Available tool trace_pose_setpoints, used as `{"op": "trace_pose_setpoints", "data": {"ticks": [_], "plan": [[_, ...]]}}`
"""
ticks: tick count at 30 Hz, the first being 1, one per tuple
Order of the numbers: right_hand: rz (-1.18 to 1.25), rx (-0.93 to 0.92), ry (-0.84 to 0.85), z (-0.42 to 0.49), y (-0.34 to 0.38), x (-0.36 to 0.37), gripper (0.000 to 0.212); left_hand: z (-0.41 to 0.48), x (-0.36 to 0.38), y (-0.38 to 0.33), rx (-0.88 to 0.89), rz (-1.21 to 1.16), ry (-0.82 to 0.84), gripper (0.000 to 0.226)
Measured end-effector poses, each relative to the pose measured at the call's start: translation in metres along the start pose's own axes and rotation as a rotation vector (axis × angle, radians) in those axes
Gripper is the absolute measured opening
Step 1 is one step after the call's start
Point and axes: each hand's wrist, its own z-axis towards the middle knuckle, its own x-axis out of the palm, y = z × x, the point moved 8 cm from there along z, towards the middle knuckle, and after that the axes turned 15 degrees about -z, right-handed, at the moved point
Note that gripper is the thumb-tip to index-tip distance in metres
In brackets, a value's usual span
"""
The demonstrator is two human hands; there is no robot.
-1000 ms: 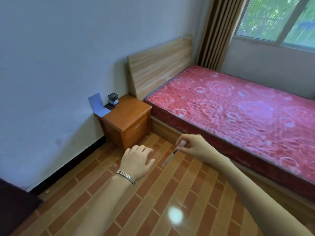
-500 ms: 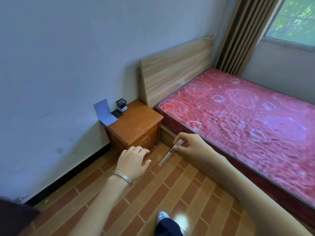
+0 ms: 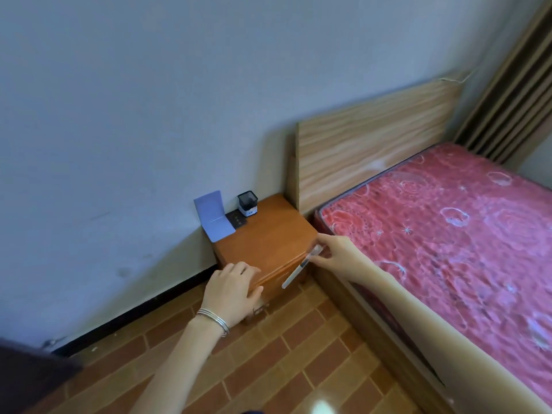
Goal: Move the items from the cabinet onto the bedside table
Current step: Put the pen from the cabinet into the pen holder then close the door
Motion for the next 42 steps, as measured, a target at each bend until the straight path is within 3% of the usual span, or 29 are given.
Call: {"op": "trace_pose_setpoints", "data": {"ticks": [13, 27, 42], "plan": [[-0.017, 0.003, 0.161, 0.225, -0.016, 0.049, 0.016, 0.159, -0.016, 0.132, -0.149, -0.018, 0.059, 0.040], [0.269, 0.272, 0.185, 0.401, -0.083, 0.099, 0.017, 0.291, 0.013, 0.212, -0.344, -0.052, 0.161, 0.045], [0.279, 0.451, 0.309, 0.541, -0.160, 0.235, 0.027, 0.369, 0.099, 0.278, -0.540, -0.013, 0.178, 0.047]]}}
